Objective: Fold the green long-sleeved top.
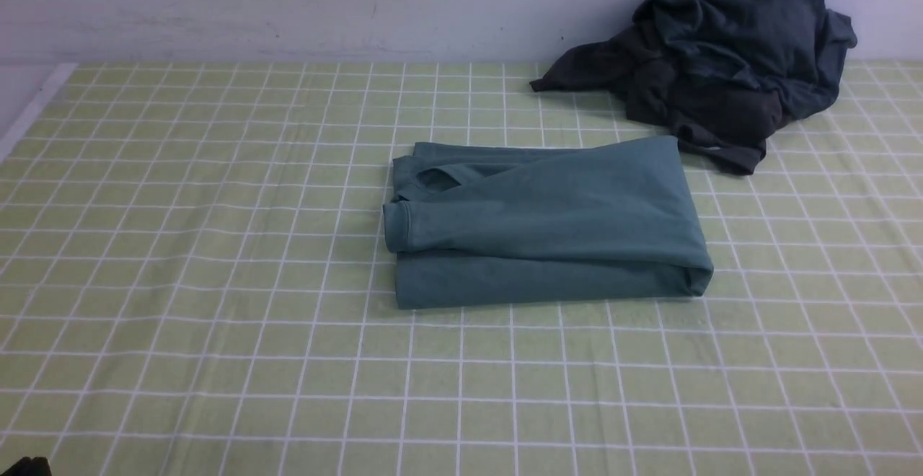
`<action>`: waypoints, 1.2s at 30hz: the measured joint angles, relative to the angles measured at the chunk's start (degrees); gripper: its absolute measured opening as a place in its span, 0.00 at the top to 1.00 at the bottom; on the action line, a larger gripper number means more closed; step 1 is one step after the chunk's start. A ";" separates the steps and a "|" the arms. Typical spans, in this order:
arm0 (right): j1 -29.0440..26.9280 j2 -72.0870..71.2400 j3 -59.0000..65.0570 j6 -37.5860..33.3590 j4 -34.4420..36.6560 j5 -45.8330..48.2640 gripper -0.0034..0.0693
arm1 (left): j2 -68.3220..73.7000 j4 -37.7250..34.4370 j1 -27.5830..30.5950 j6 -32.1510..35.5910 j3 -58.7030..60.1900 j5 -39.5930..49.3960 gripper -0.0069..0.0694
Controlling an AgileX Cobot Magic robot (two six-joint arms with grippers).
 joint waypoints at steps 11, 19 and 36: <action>0.00 0.00 0.00 0.00 0.00 0.00 0.97 | 0.00 0.00 0.00 -0.56 -0.25 1.15 0.91; 0.00 0.00 0.00 0.00 0.00 0.00 0.97 | 0.00 0.00 0.00 -0.56 -0.25 1.15 0.91; 0.00 0.00 0.00 0.00 0.00 0.00 0.97 | 0.00 0.00 0.00 -0.60 -0.25 1.15 0.91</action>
